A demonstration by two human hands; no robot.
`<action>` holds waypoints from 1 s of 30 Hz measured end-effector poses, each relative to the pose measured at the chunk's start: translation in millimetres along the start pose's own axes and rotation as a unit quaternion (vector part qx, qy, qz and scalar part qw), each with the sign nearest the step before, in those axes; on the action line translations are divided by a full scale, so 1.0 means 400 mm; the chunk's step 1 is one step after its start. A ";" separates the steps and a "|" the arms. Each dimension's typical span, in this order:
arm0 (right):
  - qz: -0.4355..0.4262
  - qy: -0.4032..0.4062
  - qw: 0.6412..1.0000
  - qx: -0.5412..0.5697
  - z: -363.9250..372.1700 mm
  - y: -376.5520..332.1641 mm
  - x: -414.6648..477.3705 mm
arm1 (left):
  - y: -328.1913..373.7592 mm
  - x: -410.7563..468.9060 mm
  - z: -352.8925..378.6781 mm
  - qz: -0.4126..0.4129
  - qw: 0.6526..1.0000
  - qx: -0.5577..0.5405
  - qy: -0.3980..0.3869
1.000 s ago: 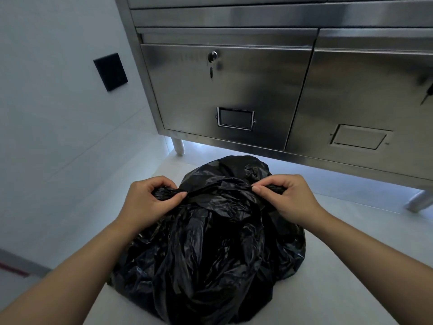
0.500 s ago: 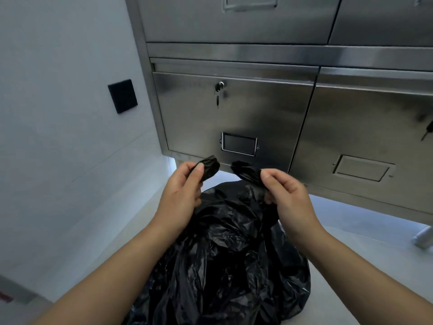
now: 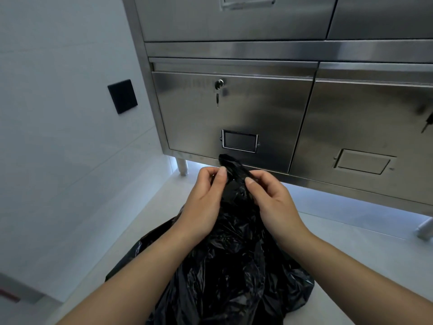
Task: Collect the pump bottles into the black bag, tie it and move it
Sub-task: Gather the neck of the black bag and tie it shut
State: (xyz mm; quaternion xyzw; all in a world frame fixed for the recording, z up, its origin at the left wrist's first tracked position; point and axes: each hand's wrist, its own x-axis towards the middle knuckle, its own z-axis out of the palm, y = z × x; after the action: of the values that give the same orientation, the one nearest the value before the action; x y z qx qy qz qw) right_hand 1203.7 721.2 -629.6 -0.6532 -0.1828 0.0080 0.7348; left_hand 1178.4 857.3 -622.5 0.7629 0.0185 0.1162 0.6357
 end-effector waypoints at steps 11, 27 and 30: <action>0.023 0.000 0.999 -0.039 0.006 0.006 0.004 | -0.001 0.012 -0.024 0.015 0.999 0.012 0.045; -0.013 0.023 0.989 -0.146 -0.029 0.019 0.035 | -0.003 0.018 -0.097 0.022 0.991 0.126 -0.046; 0.000 0.007 0.983 -0.183 -0.039 0.029 0.031 | -0.012 0.022 -0.115 0.010 0.984 0.160 -0.075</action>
State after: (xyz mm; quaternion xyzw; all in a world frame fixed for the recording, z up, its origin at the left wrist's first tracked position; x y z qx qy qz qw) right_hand 1222.4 711.2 -638.7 -0.7766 -0.1765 -0.0304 0.6040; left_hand 1178.1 904.2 -618.4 0.8614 -0.0184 0.0602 0.5040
